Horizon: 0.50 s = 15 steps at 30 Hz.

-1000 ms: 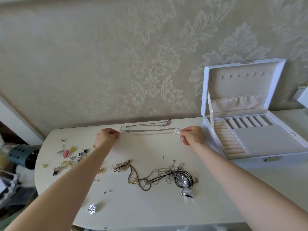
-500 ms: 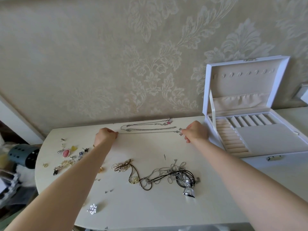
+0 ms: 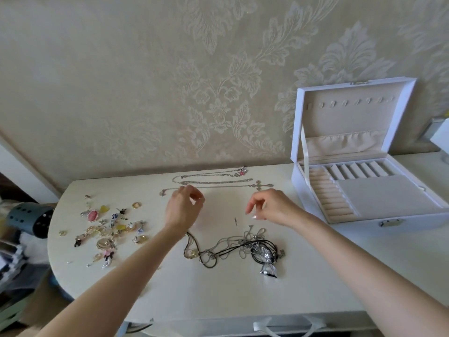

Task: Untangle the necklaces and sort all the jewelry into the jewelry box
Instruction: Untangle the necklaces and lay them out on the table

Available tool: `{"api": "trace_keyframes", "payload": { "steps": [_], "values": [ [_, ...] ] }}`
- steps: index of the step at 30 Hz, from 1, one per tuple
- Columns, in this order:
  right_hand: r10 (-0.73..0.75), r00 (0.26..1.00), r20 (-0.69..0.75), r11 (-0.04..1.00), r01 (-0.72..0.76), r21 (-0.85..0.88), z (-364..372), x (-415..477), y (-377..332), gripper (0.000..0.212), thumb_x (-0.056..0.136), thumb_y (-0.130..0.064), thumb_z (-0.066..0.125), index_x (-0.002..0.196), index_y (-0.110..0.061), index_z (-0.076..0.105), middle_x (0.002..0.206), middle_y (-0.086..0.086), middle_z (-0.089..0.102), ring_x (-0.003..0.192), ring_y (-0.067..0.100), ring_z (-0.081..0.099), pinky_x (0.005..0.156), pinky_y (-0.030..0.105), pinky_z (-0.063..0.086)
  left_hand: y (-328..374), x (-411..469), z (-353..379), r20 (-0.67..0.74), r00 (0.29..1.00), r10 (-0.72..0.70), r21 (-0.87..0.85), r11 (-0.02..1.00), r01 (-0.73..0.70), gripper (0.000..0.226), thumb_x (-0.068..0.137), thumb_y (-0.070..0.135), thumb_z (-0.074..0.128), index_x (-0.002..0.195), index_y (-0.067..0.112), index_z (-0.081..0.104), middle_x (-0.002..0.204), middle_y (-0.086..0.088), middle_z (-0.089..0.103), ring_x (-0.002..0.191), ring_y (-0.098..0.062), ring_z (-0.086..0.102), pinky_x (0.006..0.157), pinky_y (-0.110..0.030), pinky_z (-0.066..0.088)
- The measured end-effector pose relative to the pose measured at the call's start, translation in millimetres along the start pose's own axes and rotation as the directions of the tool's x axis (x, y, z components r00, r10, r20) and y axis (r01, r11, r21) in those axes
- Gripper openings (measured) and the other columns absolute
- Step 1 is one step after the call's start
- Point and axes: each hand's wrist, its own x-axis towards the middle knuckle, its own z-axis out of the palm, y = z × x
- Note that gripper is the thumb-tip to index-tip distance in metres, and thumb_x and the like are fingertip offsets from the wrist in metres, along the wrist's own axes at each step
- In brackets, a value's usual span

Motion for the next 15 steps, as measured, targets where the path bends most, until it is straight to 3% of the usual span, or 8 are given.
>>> {"api": "trace_keyframes", "payload": {
  "steps": [2, 4, 7, 10, 13, 15],
  "values": [
    [-0.037, 0.994, 0.101, 0.994, 0.047, -0.099, -3, -9, 2, 0.039, 0.075, 0.008, 0.061, 0.076, -0.03, 0.069, 0.076, -0.009, 0.054, 0.065, 0.006, 0.049, 0.066, 0.023, 0.044, 13, -17, 4, 0.089, 0.992, 0.093, -0.015, 0.996, -0.092, 0.004, 0.085, 0.023, 0.065, 0.083, 0.022, 0.062, 0.086, 0.007, 0.06, 0.08, -0.013, 0.053, 0.063, -0.022, 0.037],
    [-0.037, 0.99, 0.136, 0.985, 0.059, -0.163, -2, -14, 7, 0.041, 0.074, 0.009, 0.06, 0.08, -0.031, 0.071, 0.081, -0.011, 0.049, 0.07, 0.009, 0.049, 0.073, 0.027, 0.046, 25, -34, 7, 0.168, 0.967, 0.19, -0.023, 0.982, -0.188, 0.009, 0.084, 0.032, 0.067, 0.082, 0.025, 0.062, 0.083, 0.011, 0.061, 0.081, -0.009, 0.05, 0.07, -0.024, 0.039],
    [-0.046, 0.991, 0.124, 0.978, 0.07, -0.195, 6, -18, 15, 0.028, 0.07, -0.01, 0.075, 0.077, -0.037, 0.067, 0.081, -0.01, 0.049, 0.068, 0.006, 0.05, 0.074, 0.028, 0.045, 41, -52, 11, 0.29, 0.921, 0.258, -0.069, 0.966, -0.249, 0.018, 0.078, 0.044, 0.069, 0.076, 0.029, 0.059, 0.083, 0.013, 0.061, 0.083, -0.005, 0.047, 0.077, -0.027, 0.037],
    [-0.064, 0.994, 0.087, 0.975, 0.081, -0.207, 10, -20, 18, 0.024, 0.072, -0.022, 0.075, 0.067, -0.039, 0.06, 0.082, -0.01, 0.05, 0.076, 0.007, 0.052, 0.07, 0.024, 0.04, 50, -63, 20, 0.369, 0.885, 0.284, -0.054, 0.957, -0.284, 0.025, 0.072, 0.049, 0.073, 0.078, 0.028, 0.06, 0.086, 0.012, 0.06, 0.088, -0.009, 0.046, 0.08, -0.027, 0.037],
    [-0.07, 0.995, 0.069, 0.986, 0.079, -0.149, 6, -22, 20, 0.023, 0.075, -0.017, 0.072, 0.069, -0.035, 0.06, 0.08, -0.013, 0.056, 0.072, 0.0, 0.052, 0.071, 0.021, 0.041, 52, -70, 23, 0.393, 0.872, 0.292, 0.021, 0.945, -0.326, 0.035, 0.072, 0.054, 0.07, 0.088, 0.024, 0.061, 0.09, 0.012, 0.057, 0.09, -0.009, 0.044, 0.081, -0.026, 0.034],
    [-0.063, 0.998, 0.023, 0.998, 0.063, 0.001, 2, -23, 19, 0.02, 0.076, -0.012, 0.073, 0.07, -0.028, 0.062, 0.074, -0.013, 0.063, 0.063, -0.004, 0.053, 0.067, 0.017, 0.043, 52, -75, 23, 0.399, 0.865, 0.306, 0.05, 0.934, -0.354, 0.034, 0.075, 0.05, 0.069, 0.094, 0.023, 0.061, 0.094, 0.01, 0.057, 0.093, -0.012, 0.044, 0.082, -0.027, 0.034]
  ]
}}
